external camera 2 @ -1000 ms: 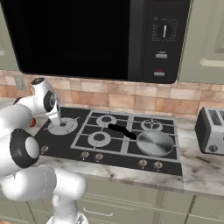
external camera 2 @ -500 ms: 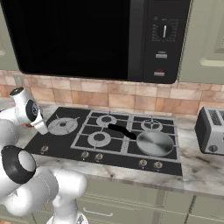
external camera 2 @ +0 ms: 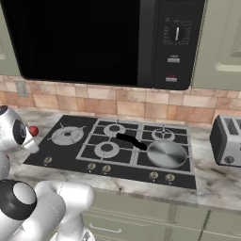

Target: Place the pan on the front right burner on the stove. Then place the tomato and the onion in the pan and turn on the front right burner.

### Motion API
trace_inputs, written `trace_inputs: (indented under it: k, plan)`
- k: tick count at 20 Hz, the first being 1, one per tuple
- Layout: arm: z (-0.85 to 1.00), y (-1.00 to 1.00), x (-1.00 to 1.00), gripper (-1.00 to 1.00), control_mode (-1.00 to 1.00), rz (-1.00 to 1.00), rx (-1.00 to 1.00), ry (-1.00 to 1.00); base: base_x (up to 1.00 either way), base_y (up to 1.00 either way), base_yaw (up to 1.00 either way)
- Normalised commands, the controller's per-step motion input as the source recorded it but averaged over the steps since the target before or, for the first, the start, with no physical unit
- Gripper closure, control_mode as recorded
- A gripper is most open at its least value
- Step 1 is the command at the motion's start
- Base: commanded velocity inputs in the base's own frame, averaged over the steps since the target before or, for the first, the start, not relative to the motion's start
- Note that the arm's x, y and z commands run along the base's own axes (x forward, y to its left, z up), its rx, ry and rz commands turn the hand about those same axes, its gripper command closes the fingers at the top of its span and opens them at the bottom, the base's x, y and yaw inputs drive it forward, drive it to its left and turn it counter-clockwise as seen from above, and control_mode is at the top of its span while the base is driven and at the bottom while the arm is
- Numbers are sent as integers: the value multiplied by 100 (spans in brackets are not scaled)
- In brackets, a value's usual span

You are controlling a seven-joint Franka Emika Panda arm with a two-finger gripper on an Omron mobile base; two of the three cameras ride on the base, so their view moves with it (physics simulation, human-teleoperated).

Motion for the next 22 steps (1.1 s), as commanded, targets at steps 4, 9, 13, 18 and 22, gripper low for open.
trace_inputs:
  k: [4,9,13,18,22]
  plan:
    - [21,71,0,-100,-100,19,0,12,0,0,0]
    - [39,67,8,-100,-100,22,-4,1,0,0,0]
    - [32,51,-5,-100,-100,13,-18,-20,0,0,0]
    - [16,21,-10,-100,-100,4,-20,-44,0,0,0]
    - [13,0,0,-100,-100,14,-2,-32,0,0,0]
